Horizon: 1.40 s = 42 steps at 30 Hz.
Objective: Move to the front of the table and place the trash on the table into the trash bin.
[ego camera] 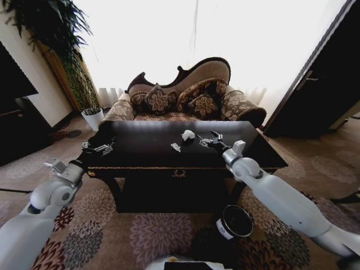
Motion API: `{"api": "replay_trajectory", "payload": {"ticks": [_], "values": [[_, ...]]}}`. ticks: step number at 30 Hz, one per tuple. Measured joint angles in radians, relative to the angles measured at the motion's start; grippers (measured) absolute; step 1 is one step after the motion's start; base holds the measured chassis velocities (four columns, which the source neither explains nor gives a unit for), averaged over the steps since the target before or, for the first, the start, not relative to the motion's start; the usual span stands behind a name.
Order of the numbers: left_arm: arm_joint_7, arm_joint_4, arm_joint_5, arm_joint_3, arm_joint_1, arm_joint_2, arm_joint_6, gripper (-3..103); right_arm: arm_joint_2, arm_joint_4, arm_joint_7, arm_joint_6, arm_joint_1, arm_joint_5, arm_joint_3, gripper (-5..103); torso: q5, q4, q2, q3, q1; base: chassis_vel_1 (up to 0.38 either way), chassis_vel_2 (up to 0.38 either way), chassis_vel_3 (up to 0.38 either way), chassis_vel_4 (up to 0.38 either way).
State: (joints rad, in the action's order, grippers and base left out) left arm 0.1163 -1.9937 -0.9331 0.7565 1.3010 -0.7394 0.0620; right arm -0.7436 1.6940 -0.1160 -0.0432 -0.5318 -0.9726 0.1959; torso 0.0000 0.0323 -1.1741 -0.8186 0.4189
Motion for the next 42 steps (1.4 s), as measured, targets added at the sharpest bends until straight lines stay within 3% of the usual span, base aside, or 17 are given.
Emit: {"api": "replay_trajectory", "payload": {"ticks": [24,39,42], "values": [[0.000,0.000,0.000,0.000,0.000,0.000,0.000,100,-0.136,-0.279,0.013,0.028,0.338,0.008,0.330,100,-0.0002,0.0002,0.000,0.000,0.000,0.000,0.000,0.000,0.000],[0.000,0.000,0.000,0.000,0.000,0.000,0.000,100,-0.184,-0.363,0.038,0.043,0.366,0.029,0.378,103,0.0000,0.0002,0.000,0.000,0.000,0.000,0.000,0.000,0.000],[0.000,0.000,0.000,0.000,0.000,0.000,0.000,100,-0.189,-0.384,0.042,0.050,0.367,0.030,0.378,95,0.0000,0.0002,0.000,0.000,0.000,0.000,0.000,0.000,0.000]]}}
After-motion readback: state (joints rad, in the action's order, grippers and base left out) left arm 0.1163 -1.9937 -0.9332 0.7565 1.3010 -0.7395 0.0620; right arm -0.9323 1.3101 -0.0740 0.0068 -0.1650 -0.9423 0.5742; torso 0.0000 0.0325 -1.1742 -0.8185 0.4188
